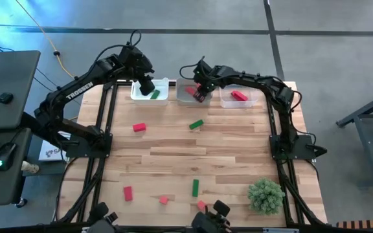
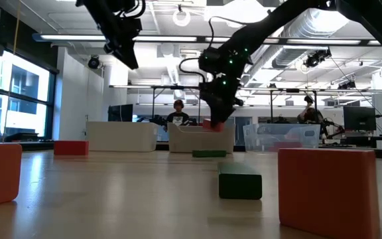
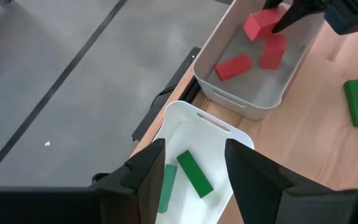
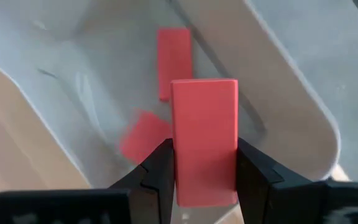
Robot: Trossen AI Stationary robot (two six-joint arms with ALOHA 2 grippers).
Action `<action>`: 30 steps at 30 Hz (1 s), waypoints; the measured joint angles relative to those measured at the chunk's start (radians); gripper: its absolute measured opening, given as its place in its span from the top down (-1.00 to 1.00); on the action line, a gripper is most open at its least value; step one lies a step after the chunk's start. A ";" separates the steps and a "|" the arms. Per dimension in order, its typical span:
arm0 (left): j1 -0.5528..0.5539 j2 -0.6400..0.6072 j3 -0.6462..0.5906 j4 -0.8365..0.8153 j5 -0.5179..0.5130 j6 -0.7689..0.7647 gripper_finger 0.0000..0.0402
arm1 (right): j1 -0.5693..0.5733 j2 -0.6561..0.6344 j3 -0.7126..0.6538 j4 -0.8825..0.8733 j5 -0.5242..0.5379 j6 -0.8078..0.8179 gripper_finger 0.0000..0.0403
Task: Sort & place blocks by color
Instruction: Put the orange wooden block into the gray bin, then put the red wooden block into the transparent bin
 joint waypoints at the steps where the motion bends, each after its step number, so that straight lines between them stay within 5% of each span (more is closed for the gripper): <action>1: 0.000 0.003 0.000 0.000 0.000 -0.001 0.22 | 0.000 0.000 -0.004 -0.005 0.005 0.006 0.48; 16: -0.011 0.006 0.000 -0.005 0.011 -0.010 0.22 | 0.000 0.000 -0.006 -0.024 -0.005 0.017 0.48; 30: -0.011 0.006 0.000 -0.008 0.011 -0.010 0.22 | 0.005 0.000 -0.006 -0.026 -0.006 0.043 0.12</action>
